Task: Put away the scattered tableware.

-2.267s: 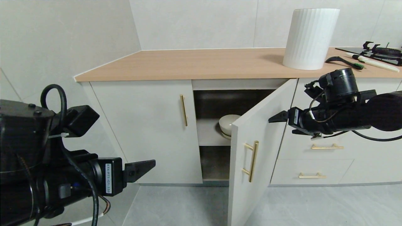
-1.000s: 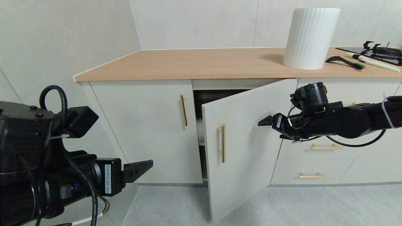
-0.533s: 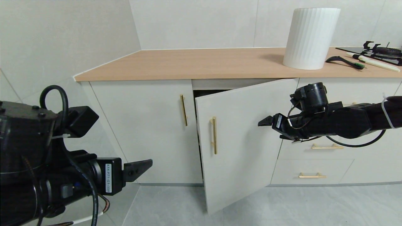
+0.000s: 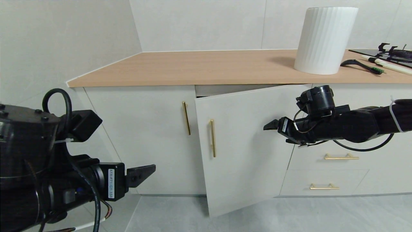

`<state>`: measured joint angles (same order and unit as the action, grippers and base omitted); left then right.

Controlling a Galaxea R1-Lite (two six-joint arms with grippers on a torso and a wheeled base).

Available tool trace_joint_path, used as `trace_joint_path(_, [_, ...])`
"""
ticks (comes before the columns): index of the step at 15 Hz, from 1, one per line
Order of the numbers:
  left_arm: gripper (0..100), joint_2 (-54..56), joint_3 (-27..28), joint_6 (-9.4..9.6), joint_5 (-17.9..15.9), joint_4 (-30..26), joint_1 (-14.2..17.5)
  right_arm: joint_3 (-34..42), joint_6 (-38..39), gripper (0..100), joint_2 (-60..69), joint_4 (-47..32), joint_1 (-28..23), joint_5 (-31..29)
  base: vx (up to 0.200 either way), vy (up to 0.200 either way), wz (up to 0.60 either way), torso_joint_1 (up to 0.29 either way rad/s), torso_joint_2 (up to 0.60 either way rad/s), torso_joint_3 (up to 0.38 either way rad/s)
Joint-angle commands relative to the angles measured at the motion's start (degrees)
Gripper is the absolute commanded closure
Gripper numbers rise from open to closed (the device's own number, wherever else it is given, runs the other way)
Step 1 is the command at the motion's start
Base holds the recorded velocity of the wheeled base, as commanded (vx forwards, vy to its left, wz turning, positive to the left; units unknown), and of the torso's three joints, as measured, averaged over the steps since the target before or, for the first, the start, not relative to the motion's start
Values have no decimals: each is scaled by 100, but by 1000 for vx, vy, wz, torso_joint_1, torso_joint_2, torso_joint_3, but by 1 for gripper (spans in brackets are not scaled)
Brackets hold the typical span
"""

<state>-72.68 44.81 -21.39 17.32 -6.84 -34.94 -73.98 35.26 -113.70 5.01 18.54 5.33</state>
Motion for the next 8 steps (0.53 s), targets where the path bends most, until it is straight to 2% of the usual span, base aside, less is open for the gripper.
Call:
trace_joint_path(1, [0, -1, 1, -5, 8, -2, -4, -11, 25, 0, -3, 0, 0, -23, 0, 0, 0, 0, 0, 0])
trace_joint_path(4, [0, -1, -8, 4, 34, 7, -4, -28, 201, 0, -56, 123, 88, -137, 0, 0, 0, 0, 0, 0])
trace_joint_path(8, [0, -1, -8, -5, 34, 7, -4, -72, 632, 0, -363, 1081, 185, -858, 0, 0, 0, 0, 0, 0])
